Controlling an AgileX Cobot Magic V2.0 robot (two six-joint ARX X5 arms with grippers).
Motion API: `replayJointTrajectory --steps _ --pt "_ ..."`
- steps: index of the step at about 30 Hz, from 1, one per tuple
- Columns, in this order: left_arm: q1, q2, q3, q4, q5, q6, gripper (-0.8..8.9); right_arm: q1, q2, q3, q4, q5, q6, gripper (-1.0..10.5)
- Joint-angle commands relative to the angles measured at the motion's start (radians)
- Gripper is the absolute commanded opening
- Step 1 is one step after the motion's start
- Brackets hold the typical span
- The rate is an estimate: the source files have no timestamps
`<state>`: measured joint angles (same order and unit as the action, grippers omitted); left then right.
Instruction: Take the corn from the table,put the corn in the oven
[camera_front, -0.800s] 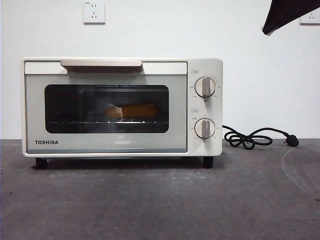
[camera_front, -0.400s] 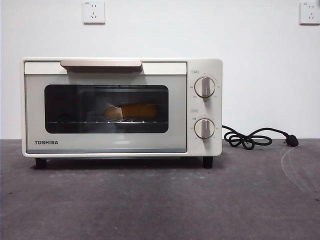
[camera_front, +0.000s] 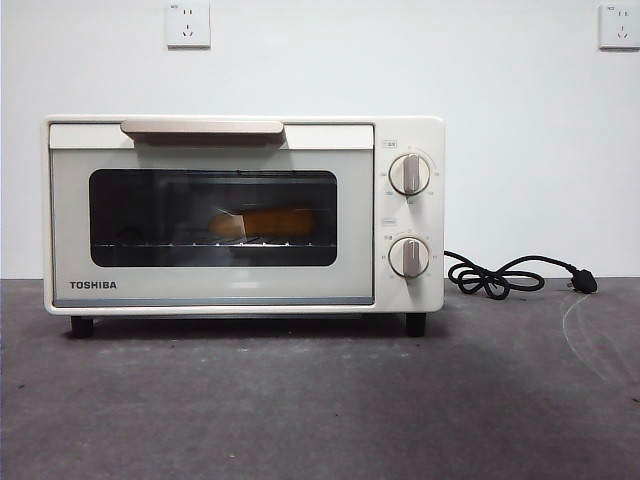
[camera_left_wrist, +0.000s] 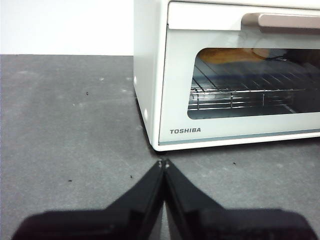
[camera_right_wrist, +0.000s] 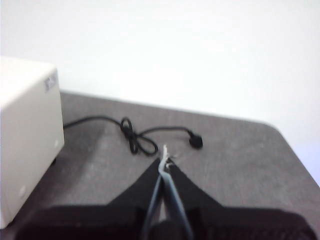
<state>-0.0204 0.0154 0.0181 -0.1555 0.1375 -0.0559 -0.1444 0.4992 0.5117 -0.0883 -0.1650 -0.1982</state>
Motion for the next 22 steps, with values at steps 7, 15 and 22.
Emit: replayJointTrajectory --steps 7,15,22 --pt "0.002 0.000 -0.008 0.007 -0.004 0.005 -0.04 0.019 -0.264 -0.360 0.115 0.053 0.099 0.0" --pt "0.002 0.000 -0.008 0.007 -0.004 0.005 -0.04 0.049 -0.425 -0.475 0.108 0.061 0.149 0.0" --pt "0.002 0.000 -0.008 0.006 -0.004 0.005 -0.04 0.054 -0.492 -0.497 -0.084 0.066 0.168 0.0"
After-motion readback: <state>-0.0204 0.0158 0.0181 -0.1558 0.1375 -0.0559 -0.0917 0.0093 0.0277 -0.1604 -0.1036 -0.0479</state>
